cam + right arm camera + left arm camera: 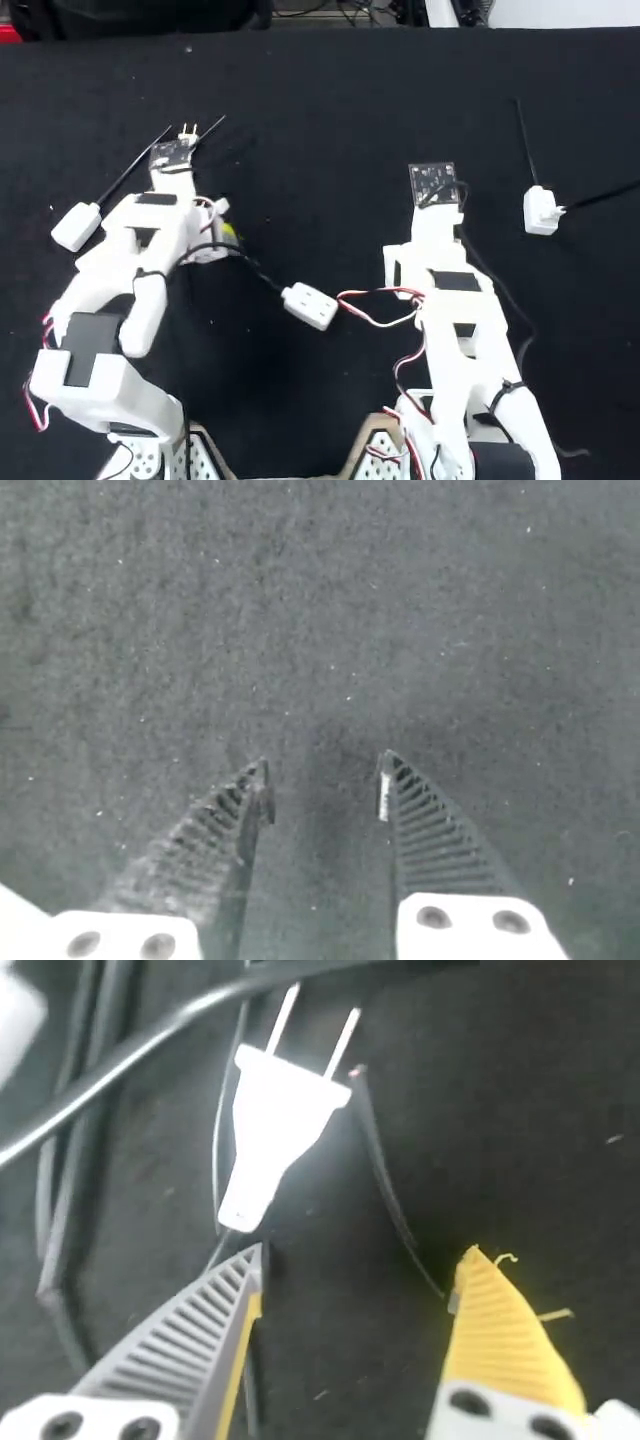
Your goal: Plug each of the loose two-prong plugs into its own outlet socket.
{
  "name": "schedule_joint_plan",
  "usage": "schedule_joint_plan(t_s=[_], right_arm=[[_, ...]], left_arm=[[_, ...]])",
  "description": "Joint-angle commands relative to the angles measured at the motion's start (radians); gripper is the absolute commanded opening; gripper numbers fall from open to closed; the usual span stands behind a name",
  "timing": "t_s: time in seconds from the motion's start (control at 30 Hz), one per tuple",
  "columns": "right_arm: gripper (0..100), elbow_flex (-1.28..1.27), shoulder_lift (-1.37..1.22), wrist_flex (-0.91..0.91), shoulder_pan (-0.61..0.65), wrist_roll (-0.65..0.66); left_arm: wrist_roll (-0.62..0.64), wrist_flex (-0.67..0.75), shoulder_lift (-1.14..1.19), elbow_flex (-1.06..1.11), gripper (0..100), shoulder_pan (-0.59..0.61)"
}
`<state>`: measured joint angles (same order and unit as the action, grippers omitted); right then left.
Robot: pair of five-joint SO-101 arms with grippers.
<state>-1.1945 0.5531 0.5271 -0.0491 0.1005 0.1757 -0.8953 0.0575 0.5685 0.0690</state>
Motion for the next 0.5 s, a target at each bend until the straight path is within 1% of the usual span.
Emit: schedule_joint_plan(t_s=[0.0, 0.07, 0.27, 0.33, 0.47], right_arm=[[15.9, 0.038, 0.027, -0.025, -0.006, -0.006], [15.9, 0.039, 0.027, -0.025, -0.006, -0.006], [15.9, 0.035, 0.027, -0.048, -0.006, -0.006], [15.9, 0.027, 0.027, -0.051, -0.006, -0.006], [15.9, 0.025, 0.027, -0.051, -0.006, -0.006]], left_arm=[[-0.029, -0.107, -0.023, -0.033, 30, 0.085], [-0.063, -0.161, -0.037, -0.048, 30, 0.113], [-0.19, -0.226, -0.175, -0.056, 30, 0.188], [-0.267, -0.221, -0.245, -0.056, 30, 0.208], [-0.489, -0.18, -0.318, -0.045, 30, 0.222]])
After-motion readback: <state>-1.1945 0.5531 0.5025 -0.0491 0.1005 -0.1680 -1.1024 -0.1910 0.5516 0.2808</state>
